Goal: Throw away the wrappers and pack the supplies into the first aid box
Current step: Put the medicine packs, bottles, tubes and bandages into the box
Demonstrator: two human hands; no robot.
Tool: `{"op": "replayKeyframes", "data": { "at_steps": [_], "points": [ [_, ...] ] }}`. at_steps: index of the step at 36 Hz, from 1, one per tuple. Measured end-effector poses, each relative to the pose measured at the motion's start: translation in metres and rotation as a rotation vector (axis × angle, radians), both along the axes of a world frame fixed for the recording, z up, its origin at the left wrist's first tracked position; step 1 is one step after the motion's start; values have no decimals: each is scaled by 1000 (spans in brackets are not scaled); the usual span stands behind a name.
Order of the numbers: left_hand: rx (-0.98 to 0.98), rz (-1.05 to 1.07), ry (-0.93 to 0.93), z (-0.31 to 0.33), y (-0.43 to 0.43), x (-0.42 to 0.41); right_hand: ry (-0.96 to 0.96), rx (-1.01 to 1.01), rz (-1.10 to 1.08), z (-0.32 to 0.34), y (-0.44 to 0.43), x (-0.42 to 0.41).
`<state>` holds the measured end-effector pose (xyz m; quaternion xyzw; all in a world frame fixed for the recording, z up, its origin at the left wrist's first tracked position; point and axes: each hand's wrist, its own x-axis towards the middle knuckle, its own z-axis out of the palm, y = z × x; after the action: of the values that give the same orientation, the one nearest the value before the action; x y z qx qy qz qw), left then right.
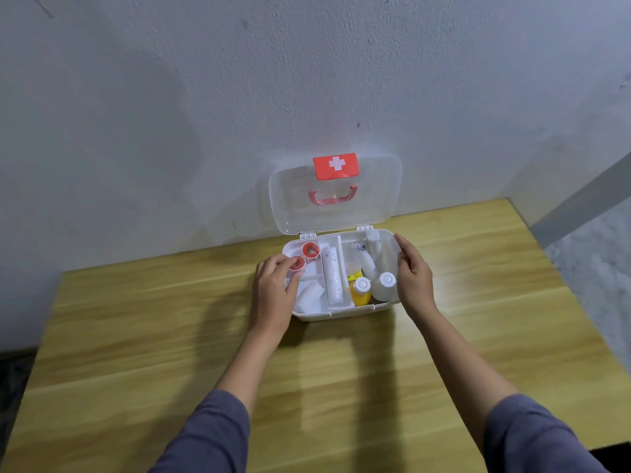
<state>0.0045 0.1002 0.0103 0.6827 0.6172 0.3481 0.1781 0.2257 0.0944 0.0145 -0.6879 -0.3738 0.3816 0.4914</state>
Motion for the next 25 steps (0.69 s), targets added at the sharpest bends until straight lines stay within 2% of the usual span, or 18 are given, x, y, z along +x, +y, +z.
{"op": "replayKeyframes", "data": {
  "at_steps": [5,9,12,15,18,21,25],
  "points": [
    [-35,19,-52,1,5,2,-12,-1,10,1,0,1],
    [-79,42,-165,4,-4,1,-37,0,15,7,3,5],
    [-151,72,-275,4,-22,0,-214,161,12,23,10,4],
    [-283,27,-330,-2,-42,-2,-418,376,109,48,28,-4],
    [-352,-45,-427,-3,-56,-2,-534,534,234,70,54,-17],
    [-388,-99,-488,-4,-56,-2,-638,592,376,82,78,-28],
    [-388,-90,-507,-4,-54,-2,-799,612,417,85,98,-36]
  ]
}}
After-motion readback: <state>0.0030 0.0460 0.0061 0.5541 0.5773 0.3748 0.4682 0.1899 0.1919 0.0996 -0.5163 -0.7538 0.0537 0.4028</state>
